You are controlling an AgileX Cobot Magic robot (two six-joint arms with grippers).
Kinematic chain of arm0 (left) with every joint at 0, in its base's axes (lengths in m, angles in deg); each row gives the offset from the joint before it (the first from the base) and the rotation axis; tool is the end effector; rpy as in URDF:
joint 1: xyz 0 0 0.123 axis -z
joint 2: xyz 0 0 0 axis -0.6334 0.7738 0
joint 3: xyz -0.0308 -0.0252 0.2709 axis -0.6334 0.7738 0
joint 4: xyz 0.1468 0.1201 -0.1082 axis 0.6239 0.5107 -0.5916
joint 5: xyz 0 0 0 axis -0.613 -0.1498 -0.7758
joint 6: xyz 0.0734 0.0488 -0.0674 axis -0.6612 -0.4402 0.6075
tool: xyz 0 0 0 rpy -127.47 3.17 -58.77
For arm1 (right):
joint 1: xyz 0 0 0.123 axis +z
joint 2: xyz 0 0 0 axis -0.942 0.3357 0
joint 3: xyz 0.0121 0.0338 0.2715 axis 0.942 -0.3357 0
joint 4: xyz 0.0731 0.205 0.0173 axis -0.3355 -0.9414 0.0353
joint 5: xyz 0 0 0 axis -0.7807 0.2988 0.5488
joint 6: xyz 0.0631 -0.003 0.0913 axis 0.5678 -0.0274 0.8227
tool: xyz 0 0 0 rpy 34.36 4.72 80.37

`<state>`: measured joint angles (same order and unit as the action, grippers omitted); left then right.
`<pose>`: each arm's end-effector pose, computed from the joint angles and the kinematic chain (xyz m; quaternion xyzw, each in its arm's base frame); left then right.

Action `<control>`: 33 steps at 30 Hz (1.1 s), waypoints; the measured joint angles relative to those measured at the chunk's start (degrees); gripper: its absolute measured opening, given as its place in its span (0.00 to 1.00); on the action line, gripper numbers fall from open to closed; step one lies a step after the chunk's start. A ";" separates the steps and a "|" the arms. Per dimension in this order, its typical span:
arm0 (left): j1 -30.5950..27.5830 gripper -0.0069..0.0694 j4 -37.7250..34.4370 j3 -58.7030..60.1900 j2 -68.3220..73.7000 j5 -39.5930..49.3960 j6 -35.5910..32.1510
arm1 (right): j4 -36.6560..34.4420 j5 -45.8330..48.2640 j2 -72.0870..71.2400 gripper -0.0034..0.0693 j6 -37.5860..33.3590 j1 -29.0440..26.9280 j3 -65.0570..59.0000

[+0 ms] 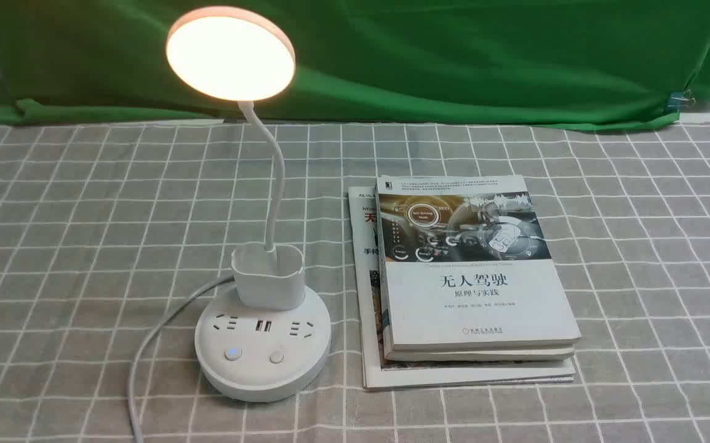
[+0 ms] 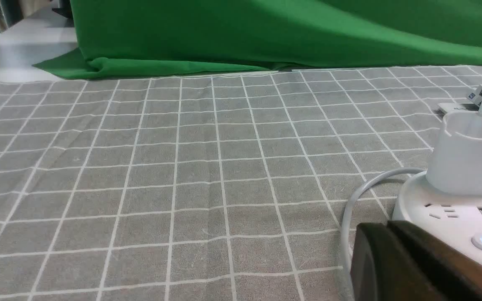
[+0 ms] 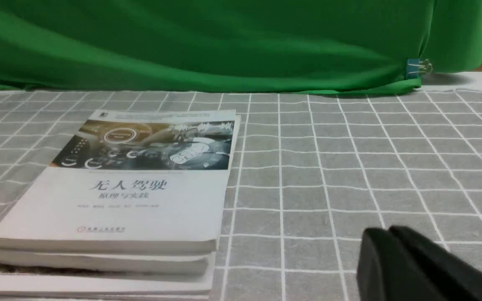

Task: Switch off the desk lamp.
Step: Use the left arm to press the button switch on the lamp holder

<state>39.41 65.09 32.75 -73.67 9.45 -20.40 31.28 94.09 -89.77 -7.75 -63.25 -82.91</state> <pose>0.0524 -0.0044 0.1855 0.0341 0.7612 0.0024 0.6476 0.0523 0.0072 0.1895 -0.0423 0.7480 0.0499 0.6605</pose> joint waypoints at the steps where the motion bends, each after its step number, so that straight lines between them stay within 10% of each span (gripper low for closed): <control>1: 0.00 0.09 0.00 0.00 0.00 0.00 -0.05 | 0.00 0.00 0.00 0.10 0.00 0.00 0.00; 33: 0.00 0.09 -1.68 0.00 0.00 -1.78 -0.07 | 0.00 0.00 0.00 0.10 0.00 0.00 0.00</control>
<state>39.41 63.41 32.75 -73.67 7.67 -20.47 31.28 94.09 -89.77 -7.75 -63.25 -82.91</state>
